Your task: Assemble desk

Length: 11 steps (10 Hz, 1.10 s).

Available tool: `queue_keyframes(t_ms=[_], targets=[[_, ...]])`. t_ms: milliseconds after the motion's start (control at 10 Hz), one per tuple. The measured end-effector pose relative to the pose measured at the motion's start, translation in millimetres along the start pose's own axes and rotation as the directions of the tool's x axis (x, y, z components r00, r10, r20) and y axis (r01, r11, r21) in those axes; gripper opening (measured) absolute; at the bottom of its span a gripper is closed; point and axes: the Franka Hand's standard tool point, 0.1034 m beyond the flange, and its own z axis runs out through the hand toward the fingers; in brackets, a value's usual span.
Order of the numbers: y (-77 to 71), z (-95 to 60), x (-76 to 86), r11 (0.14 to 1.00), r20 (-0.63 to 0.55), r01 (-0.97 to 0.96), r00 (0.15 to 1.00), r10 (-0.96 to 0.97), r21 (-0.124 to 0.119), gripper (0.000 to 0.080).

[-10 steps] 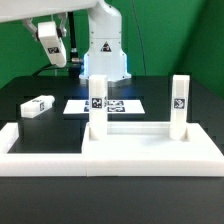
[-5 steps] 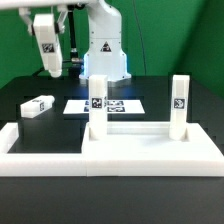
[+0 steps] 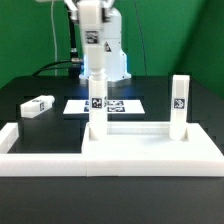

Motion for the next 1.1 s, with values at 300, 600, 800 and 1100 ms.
queue_keyframes(t_ms=[300,600,800,1100], targets=[[-0.2,3.6,-8.7,1.0,-0.011,0.02,1.0,-0.02,-0.006,0.029],[-24.9,10.7,-8.6,0.987,-0.072,0.16,0.984,-0.161,-0.018,0.029],[-72.6,27.0,-15.7,0.972,-0.108,0.234,0.966,-0.233,-0.003,0.029],[-72.9,35.0,-24.1,0.976,-0.151,0.217,0.965,-0.215,-0.007,0.029]])
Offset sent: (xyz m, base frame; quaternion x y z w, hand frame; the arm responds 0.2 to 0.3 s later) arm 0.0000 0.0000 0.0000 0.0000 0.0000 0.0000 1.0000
